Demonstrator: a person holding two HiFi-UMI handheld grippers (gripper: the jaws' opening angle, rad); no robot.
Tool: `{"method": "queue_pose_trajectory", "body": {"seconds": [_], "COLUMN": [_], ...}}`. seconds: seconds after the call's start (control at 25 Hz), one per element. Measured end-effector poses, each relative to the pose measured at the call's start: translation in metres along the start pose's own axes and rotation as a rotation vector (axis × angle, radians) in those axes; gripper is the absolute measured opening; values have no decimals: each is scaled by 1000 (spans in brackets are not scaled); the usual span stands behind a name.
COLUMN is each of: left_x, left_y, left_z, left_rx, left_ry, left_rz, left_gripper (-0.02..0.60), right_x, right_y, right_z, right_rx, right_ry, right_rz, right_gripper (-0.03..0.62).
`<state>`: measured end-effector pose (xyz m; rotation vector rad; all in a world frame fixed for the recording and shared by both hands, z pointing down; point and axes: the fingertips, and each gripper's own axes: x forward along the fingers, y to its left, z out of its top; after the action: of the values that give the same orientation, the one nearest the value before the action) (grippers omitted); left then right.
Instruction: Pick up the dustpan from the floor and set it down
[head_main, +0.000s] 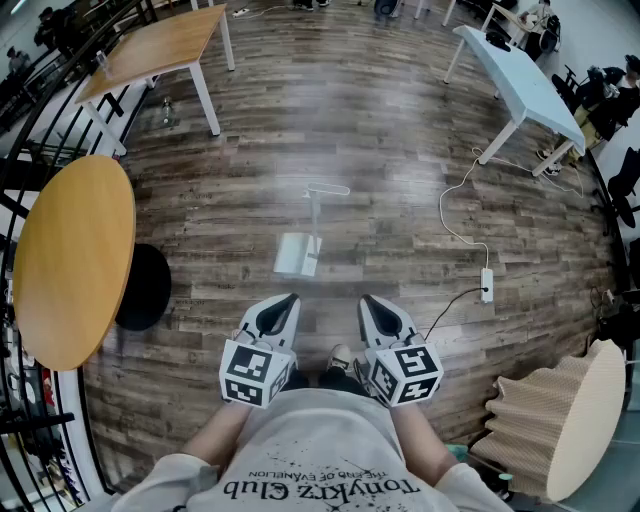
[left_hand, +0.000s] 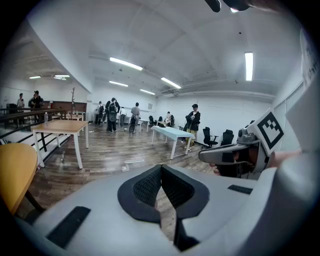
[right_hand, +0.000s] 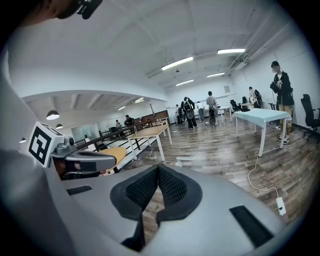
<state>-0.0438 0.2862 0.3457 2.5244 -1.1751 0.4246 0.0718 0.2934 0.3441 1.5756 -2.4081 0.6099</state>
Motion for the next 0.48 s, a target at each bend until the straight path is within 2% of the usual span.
{"method": "queue_pose_trajectory", "body": {"seconds": [0.48], "left_x": [9], "left_y": [5], "left_z": [5], "left_rx": [2], "left_ry": [7], "left_rz": [6], "left_gripper": [23], "right_x": [13], "right_y": [-5], "right_z": [3], "right_rx": [12], "right_ry": [0], "right_rz": [17], "right_gripper": [25]}}
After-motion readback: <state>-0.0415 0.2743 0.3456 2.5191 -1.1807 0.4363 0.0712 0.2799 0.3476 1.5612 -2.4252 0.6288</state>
